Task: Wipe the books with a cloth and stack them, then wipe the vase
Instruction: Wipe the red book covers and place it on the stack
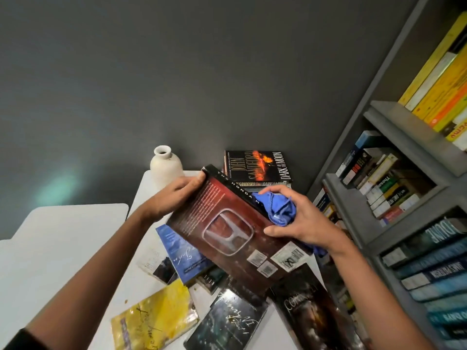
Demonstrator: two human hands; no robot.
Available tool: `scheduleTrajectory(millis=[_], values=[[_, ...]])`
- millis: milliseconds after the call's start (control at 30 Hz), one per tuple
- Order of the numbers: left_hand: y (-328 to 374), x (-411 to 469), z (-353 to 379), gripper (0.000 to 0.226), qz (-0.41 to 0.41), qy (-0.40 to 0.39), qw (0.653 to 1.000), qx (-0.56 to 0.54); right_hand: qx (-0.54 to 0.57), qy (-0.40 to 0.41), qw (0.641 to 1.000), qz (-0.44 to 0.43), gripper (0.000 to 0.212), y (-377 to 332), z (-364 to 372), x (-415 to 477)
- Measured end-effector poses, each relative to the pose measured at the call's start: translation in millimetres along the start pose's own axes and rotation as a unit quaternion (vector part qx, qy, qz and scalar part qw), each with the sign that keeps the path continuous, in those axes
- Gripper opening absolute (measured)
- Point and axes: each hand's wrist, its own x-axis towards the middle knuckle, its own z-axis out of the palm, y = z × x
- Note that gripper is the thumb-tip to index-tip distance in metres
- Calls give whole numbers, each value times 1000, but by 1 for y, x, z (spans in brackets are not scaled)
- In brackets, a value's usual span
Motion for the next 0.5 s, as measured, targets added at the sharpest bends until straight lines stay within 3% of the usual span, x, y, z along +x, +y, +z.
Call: scheduleTrajectory(millis=[167,333,400,500], values=[[-12,5,12,75,-29,-40,996,-73,81,-48,995,45,59,24,-17,15],[-14,7,19,46,-79,-15,993,-90,101,-79,988,84,49,30,-21,27],[-13,8,20,47,-101,-11,992,-80,70,-64,992,88,41,23,-11,34],[-11,12,28,58,-105,-36,993,-47,-61,-18,996,63,42,0,16,59]])
